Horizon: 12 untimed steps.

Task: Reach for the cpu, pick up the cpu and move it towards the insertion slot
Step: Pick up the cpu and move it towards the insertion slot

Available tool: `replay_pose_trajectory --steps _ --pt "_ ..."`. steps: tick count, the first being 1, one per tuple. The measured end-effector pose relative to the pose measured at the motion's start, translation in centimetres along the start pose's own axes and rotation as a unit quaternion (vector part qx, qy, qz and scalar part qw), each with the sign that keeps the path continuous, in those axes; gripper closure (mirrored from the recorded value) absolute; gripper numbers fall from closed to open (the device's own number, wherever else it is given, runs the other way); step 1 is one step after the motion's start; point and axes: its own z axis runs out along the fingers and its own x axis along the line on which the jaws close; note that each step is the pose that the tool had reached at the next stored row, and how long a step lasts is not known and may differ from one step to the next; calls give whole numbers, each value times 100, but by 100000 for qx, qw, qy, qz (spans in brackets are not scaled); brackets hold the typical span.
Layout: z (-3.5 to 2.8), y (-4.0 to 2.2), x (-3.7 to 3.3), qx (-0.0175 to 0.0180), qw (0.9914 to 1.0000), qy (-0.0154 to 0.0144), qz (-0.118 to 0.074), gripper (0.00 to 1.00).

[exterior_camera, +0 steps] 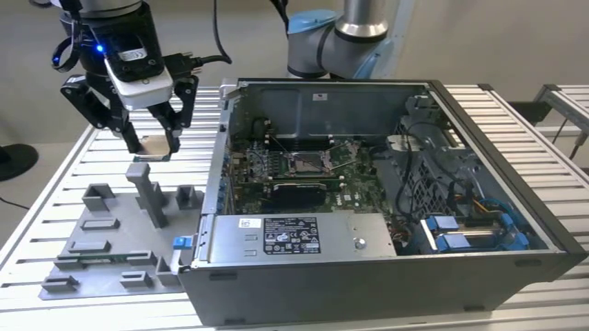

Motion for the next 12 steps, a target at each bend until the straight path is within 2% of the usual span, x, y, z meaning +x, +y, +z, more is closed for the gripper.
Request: replay_pose_trajectory --steps 5,12 --pt "-2 -1 -115 0 100000 174 6 100" --pt "-5 -3 -238 0 100000 237 9 100"
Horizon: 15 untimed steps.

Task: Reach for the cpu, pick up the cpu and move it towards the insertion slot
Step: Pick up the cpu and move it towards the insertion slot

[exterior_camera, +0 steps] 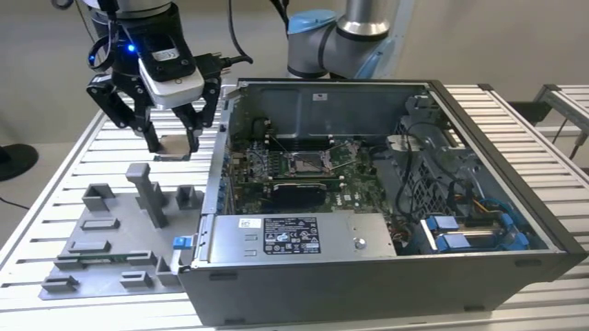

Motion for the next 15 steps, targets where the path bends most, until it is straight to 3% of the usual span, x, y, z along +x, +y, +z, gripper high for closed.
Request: replay_pose_trajectory --steps 7,15 --pt "-5 -2 -203 2 100000 123 7 100" --pt "-11 -6 -482 -4 99999 317 10 100"
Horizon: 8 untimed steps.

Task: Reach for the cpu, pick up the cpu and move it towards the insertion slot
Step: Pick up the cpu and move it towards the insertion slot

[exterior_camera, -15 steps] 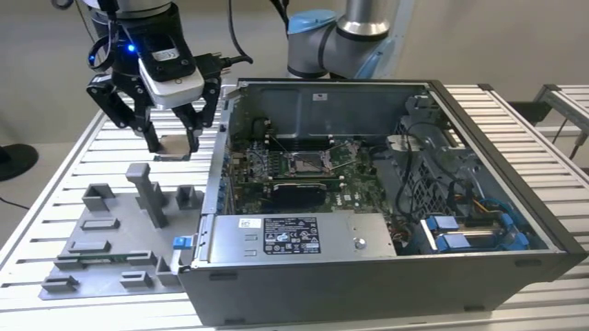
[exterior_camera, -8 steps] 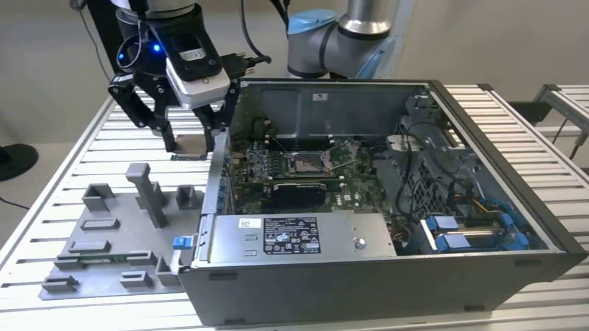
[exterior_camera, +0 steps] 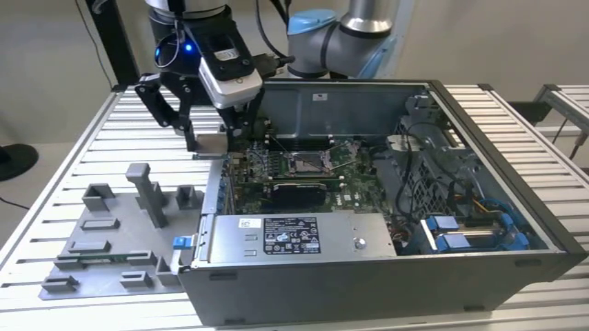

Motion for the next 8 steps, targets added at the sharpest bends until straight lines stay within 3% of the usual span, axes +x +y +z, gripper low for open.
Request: replay_pose_trajectory --steps 8 --pt "-7 -3 -239 1 100000 97 10 100"
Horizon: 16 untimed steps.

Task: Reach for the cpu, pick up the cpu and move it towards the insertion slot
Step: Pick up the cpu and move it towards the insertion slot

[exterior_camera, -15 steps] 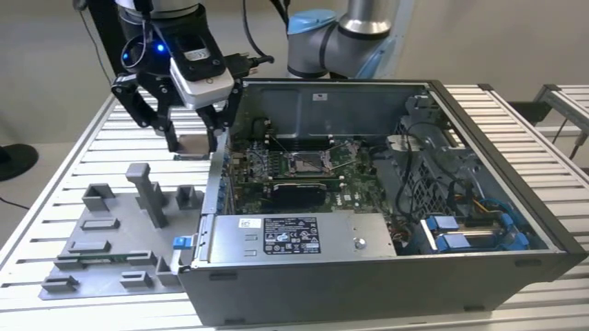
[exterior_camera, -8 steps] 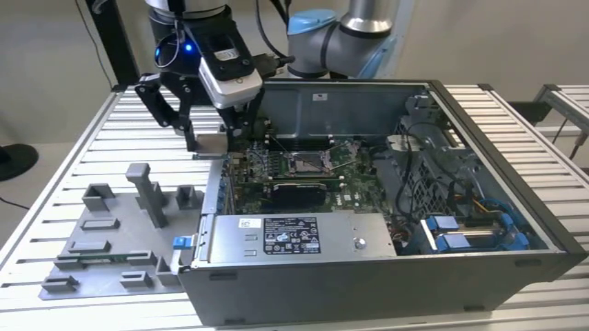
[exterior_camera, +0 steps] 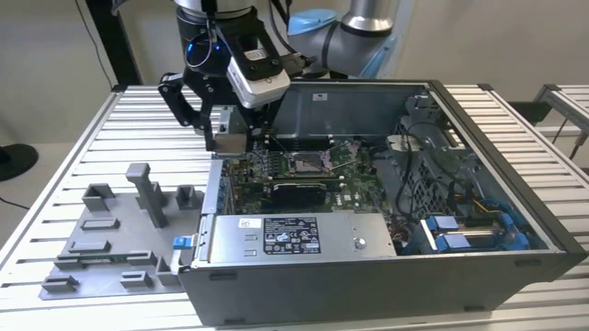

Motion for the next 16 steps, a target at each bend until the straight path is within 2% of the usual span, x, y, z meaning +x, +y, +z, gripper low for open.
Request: replay_pose_trajectory --steps 9,13,16 --pt "-7 -2 -216 -1 100000 5 -3 100" --pt "-11 -4 -362 -4 100000 4 2 100" --pt "-16 -6 -500 -2 100000 5 1 100"
